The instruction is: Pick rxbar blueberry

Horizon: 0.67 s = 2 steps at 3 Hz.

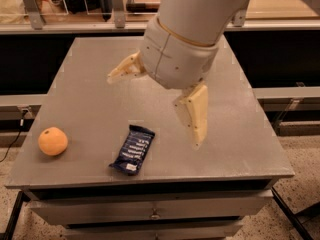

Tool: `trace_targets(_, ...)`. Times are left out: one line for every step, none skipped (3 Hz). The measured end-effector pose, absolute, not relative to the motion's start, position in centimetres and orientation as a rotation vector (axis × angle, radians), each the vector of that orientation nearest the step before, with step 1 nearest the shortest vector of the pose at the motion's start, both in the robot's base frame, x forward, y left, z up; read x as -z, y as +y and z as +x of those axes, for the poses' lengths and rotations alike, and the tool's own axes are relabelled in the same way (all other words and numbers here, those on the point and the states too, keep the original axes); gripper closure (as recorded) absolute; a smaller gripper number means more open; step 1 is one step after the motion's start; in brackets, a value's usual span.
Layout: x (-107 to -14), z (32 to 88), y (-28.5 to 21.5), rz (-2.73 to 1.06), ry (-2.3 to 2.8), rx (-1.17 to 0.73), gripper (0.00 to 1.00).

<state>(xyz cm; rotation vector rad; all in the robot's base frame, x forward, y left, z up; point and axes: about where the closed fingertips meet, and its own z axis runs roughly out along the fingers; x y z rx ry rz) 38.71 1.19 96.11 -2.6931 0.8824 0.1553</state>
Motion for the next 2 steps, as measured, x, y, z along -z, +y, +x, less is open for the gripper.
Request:
trace_targets(-95.0, 39.0, 2.0, -2.783, 0.796, -0.169, 0.00)
trace_targets(-92.7, 39.8, 3.0, -2.911, 0.595, -0.167, 0.00)
